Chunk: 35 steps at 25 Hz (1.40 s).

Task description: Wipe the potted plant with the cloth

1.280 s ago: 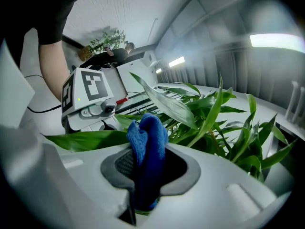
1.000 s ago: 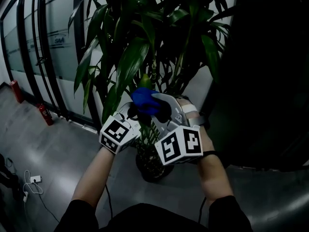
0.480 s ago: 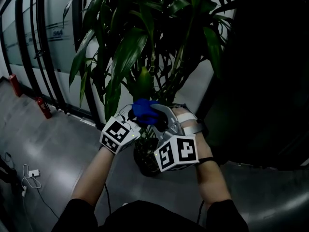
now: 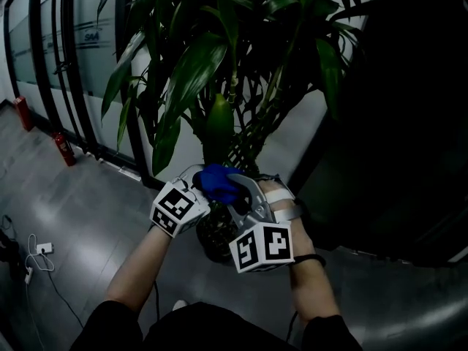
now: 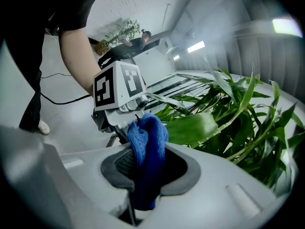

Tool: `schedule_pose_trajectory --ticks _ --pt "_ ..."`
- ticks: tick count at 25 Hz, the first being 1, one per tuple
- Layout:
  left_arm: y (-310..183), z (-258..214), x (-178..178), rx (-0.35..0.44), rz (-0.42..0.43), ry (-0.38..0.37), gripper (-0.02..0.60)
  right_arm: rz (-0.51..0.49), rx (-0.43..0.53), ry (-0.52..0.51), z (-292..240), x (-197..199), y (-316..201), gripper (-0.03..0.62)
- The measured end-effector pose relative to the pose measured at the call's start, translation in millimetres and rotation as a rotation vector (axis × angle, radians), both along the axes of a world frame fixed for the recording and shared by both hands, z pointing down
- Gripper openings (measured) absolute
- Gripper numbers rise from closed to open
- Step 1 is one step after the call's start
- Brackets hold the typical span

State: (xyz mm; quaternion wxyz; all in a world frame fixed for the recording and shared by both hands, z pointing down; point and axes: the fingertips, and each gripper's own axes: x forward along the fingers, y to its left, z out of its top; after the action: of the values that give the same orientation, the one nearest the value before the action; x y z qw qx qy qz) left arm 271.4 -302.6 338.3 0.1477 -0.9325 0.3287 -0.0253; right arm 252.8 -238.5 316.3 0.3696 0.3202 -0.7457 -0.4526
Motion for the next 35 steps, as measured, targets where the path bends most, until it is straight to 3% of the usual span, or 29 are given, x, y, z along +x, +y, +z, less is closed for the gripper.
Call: schedule_pose_trajectory --ticks 5,11,17,21,26,35 --pt "16.1 21.4 -10.8 -0.050 -0.042 0.027 0.006 -0.017 -0.054 -0.033 20.9 3.0 13.0 0.095" --pt "39.0 52.0 -43.9 -0.133 -0.157 0.092 0.006 -0.095 -0.118 -0.083 47.3 -2.5 36.4 0.095" --pt "69.2 70.9 -89.4 -0.152 -0.279 0.062 0.006 -0.170 -0.170 -0.172 59.7 -29.8 53.5 0.095" --pt "87.8 64.5 -130.8 -0.163 -0.340 0.115 0.006 -0.204 -0.166 -0.158 54.1 -61.5 72.5 0.095" --pt "125.1 66.5 -200.4 -0.157 -0.378 0.131 0.006 -0.222 -0.152 -0.136 45.9 -121.2 100.5 0.095" --pt "202.5 56.0 -391.1 -0.120 -0.520 0.126 0.006 -0.341 -0.166 -0.143 44.7 -301.8 160.9 0.095"
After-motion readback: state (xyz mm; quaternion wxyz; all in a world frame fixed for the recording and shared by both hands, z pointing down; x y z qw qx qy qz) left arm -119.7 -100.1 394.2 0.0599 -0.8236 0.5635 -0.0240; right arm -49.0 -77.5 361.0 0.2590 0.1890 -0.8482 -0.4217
